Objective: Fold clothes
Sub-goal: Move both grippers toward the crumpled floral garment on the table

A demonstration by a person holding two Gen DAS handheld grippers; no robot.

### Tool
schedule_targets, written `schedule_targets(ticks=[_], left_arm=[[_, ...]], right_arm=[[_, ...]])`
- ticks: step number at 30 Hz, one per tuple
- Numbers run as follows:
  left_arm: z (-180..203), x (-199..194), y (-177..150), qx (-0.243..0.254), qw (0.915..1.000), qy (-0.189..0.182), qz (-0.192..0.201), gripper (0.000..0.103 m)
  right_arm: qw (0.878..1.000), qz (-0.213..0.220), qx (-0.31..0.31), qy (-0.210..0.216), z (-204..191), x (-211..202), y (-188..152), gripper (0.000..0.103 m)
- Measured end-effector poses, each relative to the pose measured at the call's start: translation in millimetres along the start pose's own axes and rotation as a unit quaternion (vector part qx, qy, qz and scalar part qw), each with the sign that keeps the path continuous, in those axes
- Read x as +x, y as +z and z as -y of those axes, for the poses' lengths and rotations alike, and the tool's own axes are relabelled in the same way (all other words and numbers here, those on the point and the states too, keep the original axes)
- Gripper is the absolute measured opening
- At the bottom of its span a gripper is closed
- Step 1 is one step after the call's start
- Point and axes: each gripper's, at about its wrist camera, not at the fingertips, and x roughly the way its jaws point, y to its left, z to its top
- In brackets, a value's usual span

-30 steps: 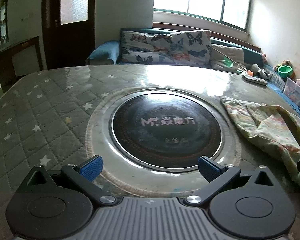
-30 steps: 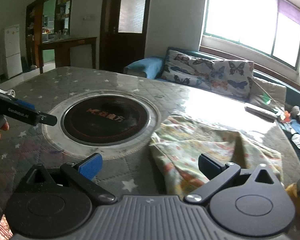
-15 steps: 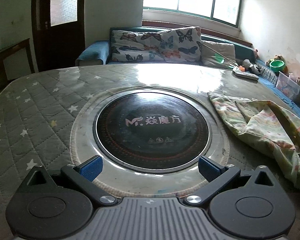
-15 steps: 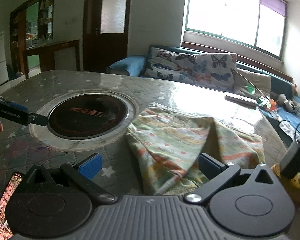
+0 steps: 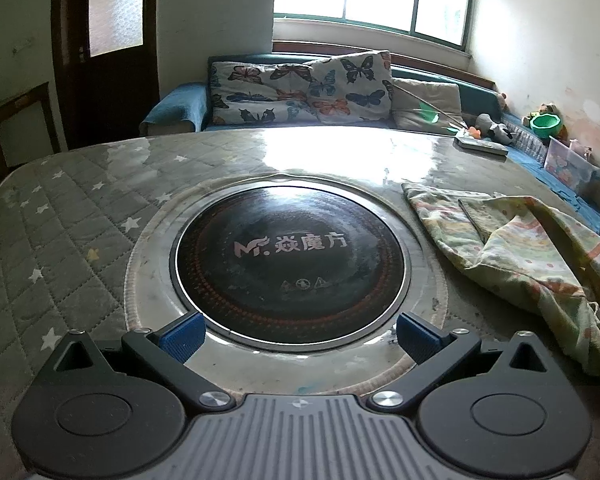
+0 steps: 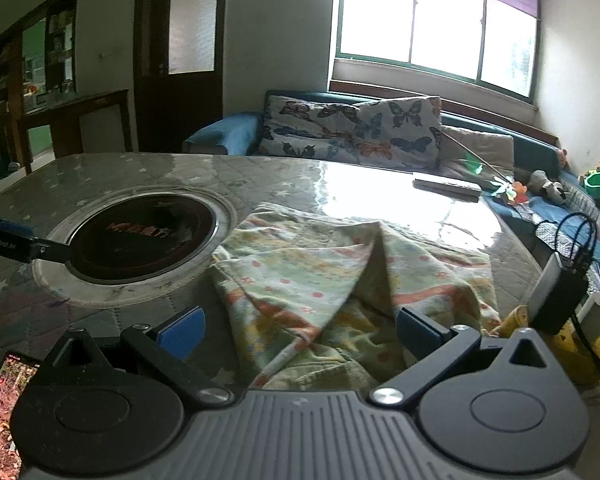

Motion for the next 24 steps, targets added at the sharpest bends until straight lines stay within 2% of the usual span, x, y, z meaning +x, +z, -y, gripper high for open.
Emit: schedule_targets(ticks=[24], left_arm=[[14.2, 2.2, 3.4, 0.018, 0.9998, -0.011, -0.001, 0.103]], right_arm=[[0.999, 0.001, 0.026, -0.023, 20.1, -5.5, -3.3, 0.099]])
